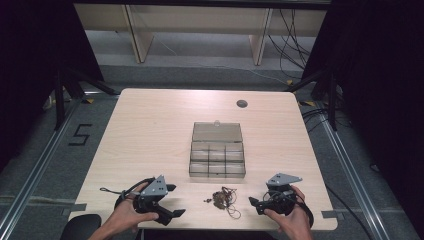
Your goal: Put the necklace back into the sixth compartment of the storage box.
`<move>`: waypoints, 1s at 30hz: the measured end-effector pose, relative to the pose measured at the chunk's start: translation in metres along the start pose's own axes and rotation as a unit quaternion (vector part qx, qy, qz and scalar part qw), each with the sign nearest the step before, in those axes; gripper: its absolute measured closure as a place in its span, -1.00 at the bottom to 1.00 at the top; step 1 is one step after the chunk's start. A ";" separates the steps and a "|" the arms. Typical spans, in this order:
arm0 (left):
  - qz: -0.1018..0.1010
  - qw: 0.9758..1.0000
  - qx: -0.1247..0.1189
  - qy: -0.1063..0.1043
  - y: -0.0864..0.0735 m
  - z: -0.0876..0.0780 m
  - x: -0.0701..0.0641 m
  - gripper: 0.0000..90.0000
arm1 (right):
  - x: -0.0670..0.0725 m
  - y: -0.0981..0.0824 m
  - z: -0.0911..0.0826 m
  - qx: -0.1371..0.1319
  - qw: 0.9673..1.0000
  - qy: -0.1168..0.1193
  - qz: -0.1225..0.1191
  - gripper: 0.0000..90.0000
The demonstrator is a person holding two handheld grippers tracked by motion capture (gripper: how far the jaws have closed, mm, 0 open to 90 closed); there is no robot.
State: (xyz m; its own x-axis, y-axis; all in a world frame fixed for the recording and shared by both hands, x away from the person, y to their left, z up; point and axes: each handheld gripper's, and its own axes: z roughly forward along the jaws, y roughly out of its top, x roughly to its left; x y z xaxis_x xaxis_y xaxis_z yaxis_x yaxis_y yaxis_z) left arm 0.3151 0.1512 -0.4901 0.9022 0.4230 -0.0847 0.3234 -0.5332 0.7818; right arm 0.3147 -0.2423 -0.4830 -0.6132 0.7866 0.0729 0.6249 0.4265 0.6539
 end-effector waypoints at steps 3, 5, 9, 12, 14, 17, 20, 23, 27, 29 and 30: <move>-0.009 1.000 -0.003 0.007 -0.001 0.001 -0.002 -0.67 | 0.001 0.001 -0.001 0.004 1.000 0.004 0.004 -0.65; -0.010 1.000 -0.007 0.004 -0.001 0.002 -0.003 -0.67 | 0.003 0.002 0.001 0.002 1.000 0.006 -0.001 -0.65; -0.008 1.000 -0.005 0.000 0.000 0.001 -0.003 -0.67 | 0.007 0.006 0.001 0.004 1.000 0.013 -0.005 -0.65; -0.007 1.000 -0.002 0.008 0.000 0.001 -0.001 -0.67 | 0.010 0.010 0.002 0.000 1.000 0.021 -0.006 -0.65; 0.003 1.000 -0.002 0.006 0.000 0.001 -0.001 -0.67 | 0.012 0.014 0.003 0.008 1.000 0.025 -0.010 -0.65; 0.006 1.000 -0.002 0.007 0.000 0.000 -0.001 -0.67 | 0.016 0.021 0.006 0.009 0.999 0.031 -0.013 -0.65; 0.000 1.000 -0.010 0.002 0.000 0.001 -0.001 -0.67 | 0.020 0.025 0.007 0.011 0.999 0.032 -0.014 -0.65; 0.009 1.000 -0.005 0.004 0.000 0.000 0.000 -0.67 | 0.027 0.034 0.010 0.023 0.999 0.042 -0.024 -0.65; 0.008 1.000 -0.004 0.004 0.001 0.000 0.000 -0.67 | 0.034 0.039 0.015 0.036 0.998 0.045 -0.026 -0.65; 0.006 1.000 -0.003 0.008 0.000 0.000 -0.001 -0.67 | 0.040 0.041 0.020 0.037 0.998 0.053 -0.028 -0.65; 0.001 1.000 -0.008 0.004 0.000 0.001 -0.001 -0.67 | 0.043 0.044 0.023 0.050 0.996 0.060 -0.041 -0.65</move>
State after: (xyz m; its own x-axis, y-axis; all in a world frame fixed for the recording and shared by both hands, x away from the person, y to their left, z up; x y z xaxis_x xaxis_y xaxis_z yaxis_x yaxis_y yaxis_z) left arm 0.3143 0.1500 -0.4902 0.9002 0.4285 -0.0775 0.3166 -0.5219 0.7921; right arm 0.3273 -0.1789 -0.4686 -0.7135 0.6911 0.1153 0.6115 0.5338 0.5840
